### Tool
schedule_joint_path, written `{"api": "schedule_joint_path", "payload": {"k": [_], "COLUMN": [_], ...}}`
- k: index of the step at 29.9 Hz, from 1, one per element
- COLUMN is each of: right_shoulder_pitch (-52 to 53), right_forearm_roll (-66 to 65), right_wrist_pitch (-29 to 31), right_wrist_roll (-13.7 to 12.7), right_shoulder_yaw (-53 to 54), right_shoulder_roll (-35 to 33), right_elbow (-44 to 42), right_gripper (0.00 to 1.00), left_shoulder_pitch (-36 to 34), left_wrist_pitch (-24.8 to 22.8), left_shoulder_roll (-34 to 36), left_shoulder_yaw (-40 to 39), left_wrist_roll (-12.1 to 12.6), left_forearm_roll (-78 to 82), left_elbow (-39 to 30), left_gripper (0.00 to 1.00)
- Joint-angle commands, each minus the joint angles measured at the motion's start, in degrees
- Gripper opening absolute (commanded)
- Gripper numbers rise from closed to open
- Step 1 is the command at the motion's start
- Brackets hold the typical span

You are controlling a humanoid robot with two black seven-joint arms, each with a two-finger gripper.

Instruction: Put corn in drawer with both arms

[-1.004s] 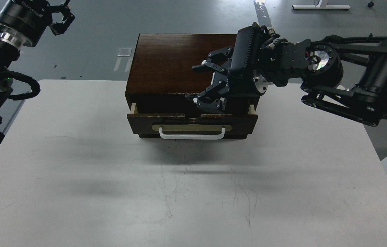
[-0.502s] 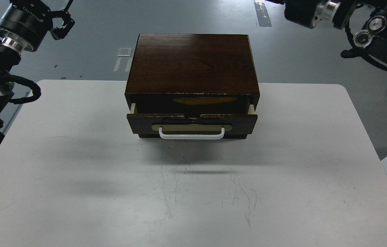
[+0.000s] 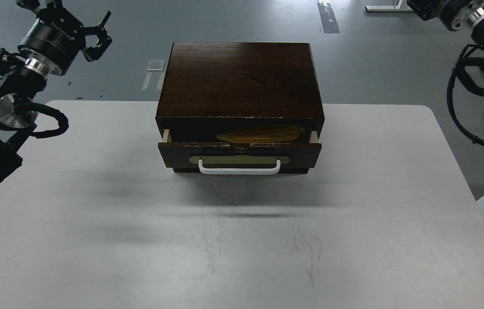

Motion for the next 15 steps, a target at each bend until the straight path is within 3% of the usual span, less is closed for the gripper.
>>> {"api": "schedule_joint_path", "payload": {"k": [1,8,15], "right_shoulder_pitch": [-8.3,-17.02,-17.38], "right_forearm_roll": [11.42,23.31,23.58], "right_wrist_pitch": [5.38,13.3,13.75], "right_wrist_roll": [-0.38,-0.56,0.15], "right_shoulder_yaw": [6.63,13.06,13.33], "right_shoulder_roll": [0.22,0.13,0.57], "right_elbow": [-1.49,-1.49,-1.4], "right_gripper": [1.0,1.0,1.0], "left_shoulder_pitch": [1.14,3.59,5.97], "left_wrist_pitch": [0.0,0.0,0.0], "left_shoulder_roll": [-0.79,-1.05,-1.76], "left_shoulder_yaw": [0.02,-1.64,-5.52], "left_wrist_roll": [0.13,0.21,0.21], "left_forearm_roll": [-1.76,-4.22,-4.49], "left_elbow": [-0.03,-0.03,-0.03], "left_gripper": [0.98,0.98,0.98]}}
